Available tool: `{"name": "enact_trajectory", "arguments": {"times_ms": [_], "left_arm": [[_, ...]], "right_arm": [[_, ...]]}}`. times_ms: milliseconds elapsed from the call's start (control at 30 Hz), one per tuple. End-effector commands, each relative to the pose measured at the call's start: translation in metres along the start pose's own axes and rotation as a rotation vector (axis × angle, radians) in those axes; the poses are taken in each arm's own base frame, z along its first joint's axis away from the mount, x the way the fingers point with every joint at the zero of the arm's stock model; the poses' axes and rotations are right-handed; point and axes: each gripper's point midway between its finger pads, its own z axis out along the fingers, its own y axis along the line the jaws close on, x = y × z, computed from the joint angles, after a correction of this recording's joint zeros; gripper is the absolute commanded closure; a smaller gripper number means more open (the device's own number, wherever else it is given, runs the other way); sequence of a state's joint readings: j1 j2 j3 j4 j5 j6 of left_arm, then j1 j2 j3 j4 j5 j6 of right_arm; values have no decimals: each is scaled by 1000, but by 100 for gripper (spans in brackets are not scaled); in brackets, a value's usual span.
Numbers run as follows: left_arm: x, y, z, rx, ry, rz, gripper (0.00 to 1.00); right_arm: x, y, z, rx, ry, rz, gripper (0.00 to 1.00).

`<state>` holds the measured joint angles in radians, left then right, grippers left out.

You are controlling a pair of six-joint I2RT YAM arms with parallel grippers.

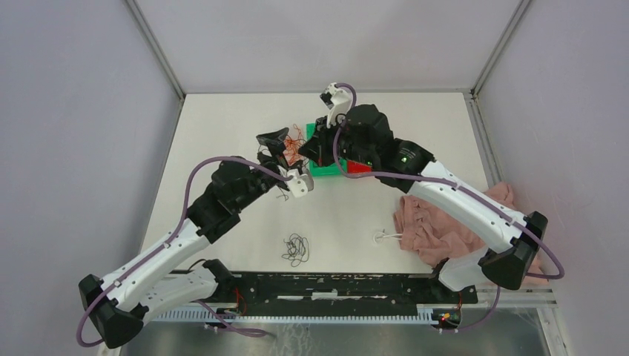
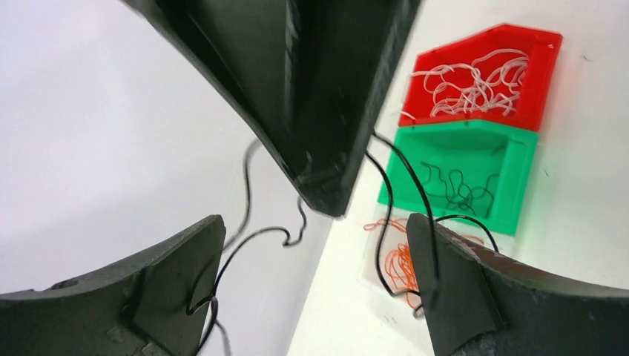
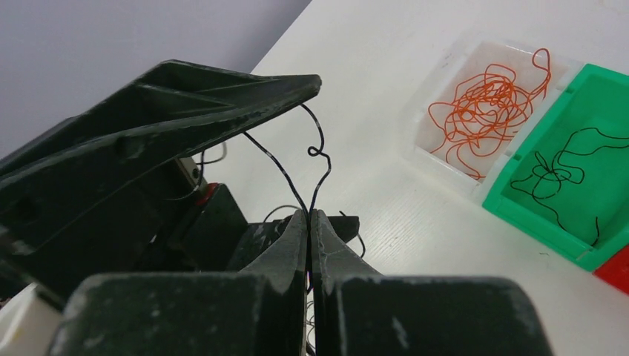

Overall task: Untangle the cables
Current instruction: Place the cable in the bin.

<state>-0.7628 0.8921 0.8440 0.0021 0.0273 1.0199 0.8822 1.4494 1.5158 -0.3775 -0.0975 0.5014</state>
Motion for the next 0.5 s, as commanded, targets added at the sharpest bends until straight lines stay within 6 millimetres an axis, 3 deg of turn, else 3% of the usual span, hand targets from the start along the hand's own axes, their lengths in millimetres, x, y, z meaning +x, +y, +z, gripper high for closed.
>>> {"name": "enact_trajectory", "arguments": {"times_ms": [0, 133, 233, 467], "left_arm": [[-5, 1, -3, 44, -5, -102, 6], [-25, 0, -2, 123, -66, -152, 27], [-29, 2, -2, 147, -71, -173, 39], [-39, -10, 1, 252, -92, -291, 85]], "right_arm": [[-23, 21, -23, -76, -87, 12, 100], [-16, 23, -25, -90, -62, 26, 100], [-15, 21, -30, -94, -75, 42, 100], [-16, 16, -43, -131, -115, 99, 100]]}}
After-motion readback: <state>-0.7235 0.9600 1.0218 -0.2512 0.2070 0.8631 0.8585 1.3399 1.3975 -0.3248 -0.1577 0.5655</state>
